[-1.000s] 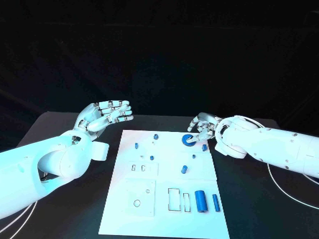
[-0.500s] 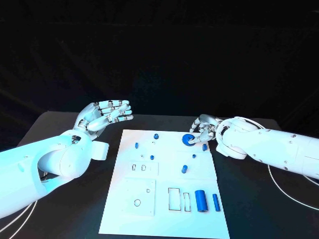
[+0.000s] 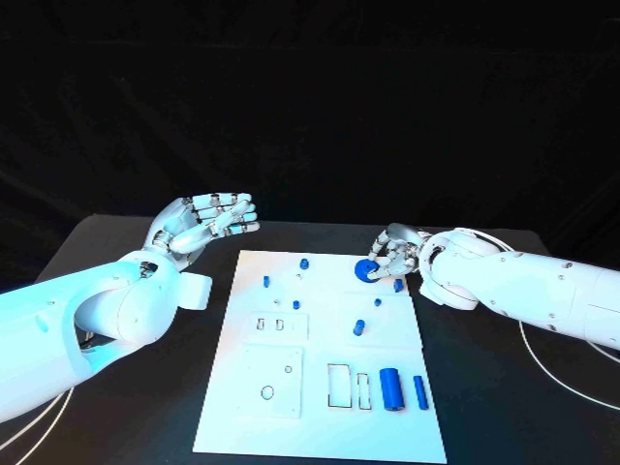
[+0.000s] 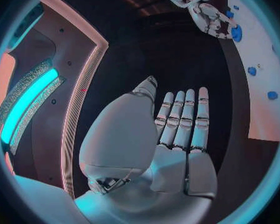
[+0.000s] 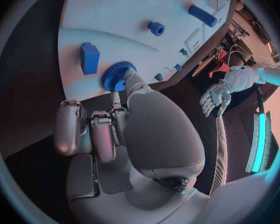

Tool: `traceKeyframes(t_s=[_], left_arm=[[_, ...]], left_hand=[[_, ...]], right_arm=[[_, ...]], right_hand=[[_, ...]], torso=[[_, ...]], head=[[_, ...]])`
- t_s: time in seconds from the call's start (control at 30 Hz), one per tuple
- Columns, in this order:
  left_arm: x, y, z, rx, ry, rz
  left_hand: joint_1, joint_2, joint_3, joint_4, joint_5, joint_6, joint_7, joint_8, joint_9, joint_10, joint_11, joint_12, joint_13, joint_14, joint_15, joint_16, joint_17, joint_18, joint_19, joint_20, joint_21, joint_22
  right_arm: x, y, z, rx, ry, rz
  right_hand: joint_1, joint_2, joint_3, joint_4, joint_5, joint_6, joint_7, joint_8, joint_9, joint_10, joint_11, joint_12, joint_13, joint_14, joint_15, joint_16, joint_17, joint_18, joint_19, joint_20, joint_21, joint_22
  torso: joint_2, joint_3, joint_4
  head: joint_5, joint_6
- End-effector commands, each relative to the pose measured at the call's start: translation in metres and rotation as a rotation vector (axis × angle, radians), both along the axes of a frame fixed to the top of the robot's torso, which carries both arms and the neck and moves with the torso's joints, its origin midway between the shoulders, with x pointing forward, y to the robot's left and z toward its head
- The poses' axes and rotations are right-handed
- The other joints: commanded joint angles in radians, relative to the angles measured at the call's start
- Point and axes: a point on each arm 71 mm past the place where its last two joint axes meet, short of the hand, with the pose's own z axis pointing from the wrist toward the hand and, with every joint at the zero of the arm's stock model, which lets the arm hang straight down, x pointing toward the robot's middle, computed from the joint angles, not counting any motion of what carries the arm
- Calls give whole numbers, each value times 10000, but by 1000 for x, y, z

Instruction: Assemble the parts on the task board

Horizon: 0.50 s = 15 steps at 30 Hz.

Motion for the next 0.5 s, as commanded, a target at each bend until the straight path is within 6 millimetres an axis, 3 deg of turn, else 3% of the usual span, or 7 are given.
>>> traceKeyframes(t_s=[0.03,0.17,0.2,0.27,0.5], left_arm=[[0,-2,2,-108,-79,-183],[0,-2,2,-110,-67,-202],[0,-2,2,-110,-65,-205],[0,-2,1,-111,-61,-210],[0,-3,1,-112,-45,-228]], left_hand=[[82,8,51,2,-53,49,338,-18,-16,52,19,-25,-2,-52,-17,-40,9,118,14,52,32,-12],[82,11,64,8,-52,57,334,-15,-16,66,15,-27,0,-42,-21,-46,24,121,29,50,41,-13],[81,14,65,10,-51,58,334,-15,-16,66,15,-27,0,-42,-21,-46,25,121,30,50,42,-13],[81,14,65,10,-51,58,334,-15,-16,66,15,-27,0,-42,-21,-46,25,121,30,50,42,-13],[78,20,70,14,-51,59,334,-15,-16,68,14,-28,0,-40,-22,-48,27,121,32,50,43,-14]], right_arm=[[-2,1,-5,-155,165,134],[-1,2,-4,-160,21,116],[-1,2,-4,-189,-45,126],[-1,4,-4,-290,-208,171],[-4,13,0,-817,-1307,483]], right_hand=[[89,75,173,36,28,209,-29,52,-28,109,-7,85,866,804,-7,45,1449,-186,108,-15,88,74],[107,130,430,92,24,571,-128,112,-63,198,-93,145,965,810,-76,55,1481,-200,145,-71,142,162],[179,63,704,166,1394,674,-164,71,-114,206,-154,146,984,811,-131,60,1495,-203,146,-133,154,187],[211,-53,1144,226,1827,863,-218,34,-182,257,-195,172,1038,816,-179,64,1511,-210,165,-179,179,239],[-89,-463,1955,337,1728,1072,-254,-48,-271,321,-228,191,1097,823,-208,72,1544,-232,208,-211,232,357]], torso=[[-2,-4,-5],[1,-6,-6],[1,-6,-6],[-1,-8,-5],[-4,-7,9]], head=[[-9,-10],[-28,-14],[-28,-14],[-50,0],[-56,-8]])
